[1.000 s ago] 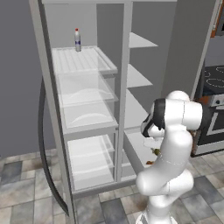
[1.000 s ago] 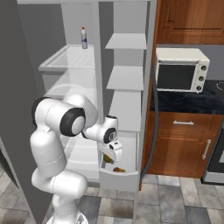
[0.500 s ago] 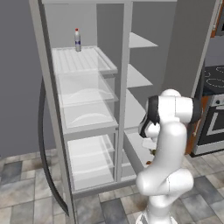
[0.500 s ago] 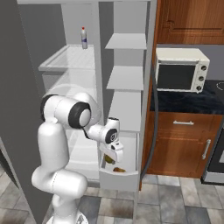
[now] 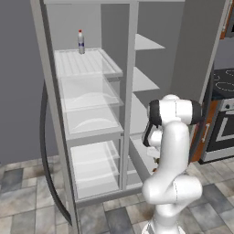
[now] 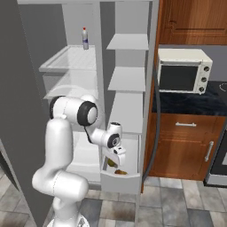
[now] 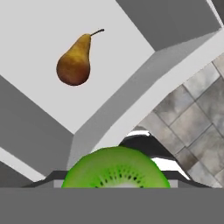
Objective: Take the pear and kiwi from the fridge shelf and place them in the freezer drawer to begin freezing them.
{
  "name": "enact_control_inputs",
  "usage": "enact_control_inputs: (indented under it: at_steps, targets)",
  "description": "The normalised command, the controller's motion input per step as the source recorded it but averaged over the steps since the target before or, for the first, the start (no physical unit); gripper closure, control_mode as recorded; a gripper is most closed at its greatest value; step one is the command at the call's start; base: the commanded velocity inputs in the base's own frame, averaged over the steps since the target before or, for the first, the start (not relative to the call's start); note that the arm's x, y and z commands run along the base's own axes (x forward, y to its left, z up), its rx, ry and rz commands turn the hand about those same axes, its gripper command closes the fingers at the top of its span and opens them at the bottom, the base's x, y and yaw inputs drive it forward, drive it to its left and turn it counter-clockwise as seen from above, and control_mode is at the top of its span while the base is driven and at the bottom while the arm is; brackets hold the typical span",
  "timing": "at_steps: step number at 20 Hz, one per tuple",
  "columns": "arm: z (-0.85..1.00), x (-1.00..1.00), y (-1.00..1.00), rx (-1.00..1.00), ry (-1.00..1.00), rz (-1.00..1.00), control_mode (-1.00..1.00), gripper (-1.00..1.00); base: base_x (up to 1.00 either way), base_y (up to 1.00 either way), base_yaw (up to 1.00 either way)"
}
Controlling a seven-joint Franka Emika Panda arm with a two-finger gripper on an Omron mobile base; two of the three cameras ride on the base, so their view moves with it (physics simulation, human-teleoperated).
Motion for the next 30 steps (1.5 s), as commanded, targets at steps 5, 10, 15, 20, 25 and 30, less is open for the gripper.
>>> enact_control_inputs:
  at_steps: [5, 10, 15, 20, 25, 30]
  targets:
    - [-0.34, 0.26, -0.02, 0.00, 0.00, 0.00, -1.00, 1.00, 0.00, 0.00, 0.00]
    - [-0.36, 0.25, -0.01, 0.00, 0.00, 0.00, -1.00, 1.00, 0.00, 0.00, 0.00]
    - [-0.37, 0.25, -0.01, 0.00, 0.00, 0.00, -1.00, 1.00, 0.00, 0.00, 0.00]
    - [-0.41, 0.10, -0.02, 0.00, -0.01, 0.00, -1.00, 1.00, 0.00, 0.00, 0.00]
    - [-0.43, 0.00, 0.00, 0.00, -0.04, 0.00, -1.00, 1.00, 0.00, 0.00, 0.00]
    - [-0.41, -0.09, 0.00, 0.00, -0.08, 0.00, -1.00, 1.00, 0.00, 0.00, 0.00]
